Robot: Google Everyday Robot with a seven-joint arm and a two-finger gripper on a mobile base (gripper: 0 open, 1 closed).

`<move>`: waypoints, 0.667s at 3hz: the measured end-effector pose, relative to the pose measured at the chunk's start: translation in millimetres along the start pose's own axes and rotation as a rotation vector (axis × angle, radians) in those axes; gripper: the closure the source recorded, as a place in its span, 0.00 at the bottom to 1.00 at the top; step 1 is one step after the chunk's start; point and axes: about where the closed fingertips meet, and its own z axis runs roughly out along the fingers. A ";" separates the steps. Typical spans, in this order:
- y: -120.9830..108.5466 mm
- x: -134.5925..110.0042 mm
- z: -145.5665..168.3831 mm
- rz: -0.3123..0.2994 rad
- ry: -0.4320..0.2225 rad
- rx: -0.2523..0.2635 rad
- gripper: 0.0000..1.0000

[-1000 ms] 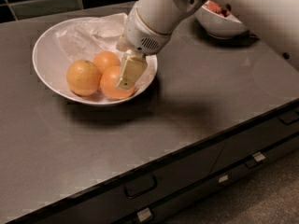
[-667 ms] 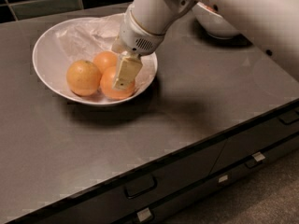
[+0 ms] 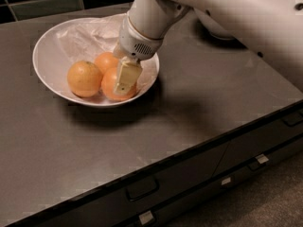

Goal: Pick orange from white bowl

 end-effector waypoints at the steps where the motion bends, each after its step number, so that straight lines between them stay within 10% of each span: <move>1: 5.7 6.7 20.7 0.002 0.025 -0.015 0.36; 2: 5.9 9.4 26.5 0.006 0.027 -0.013 0.36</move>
Offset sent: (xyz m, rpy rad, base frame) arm -0.0009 0.0003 -0.0257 -0.0317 0.0202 -0.0076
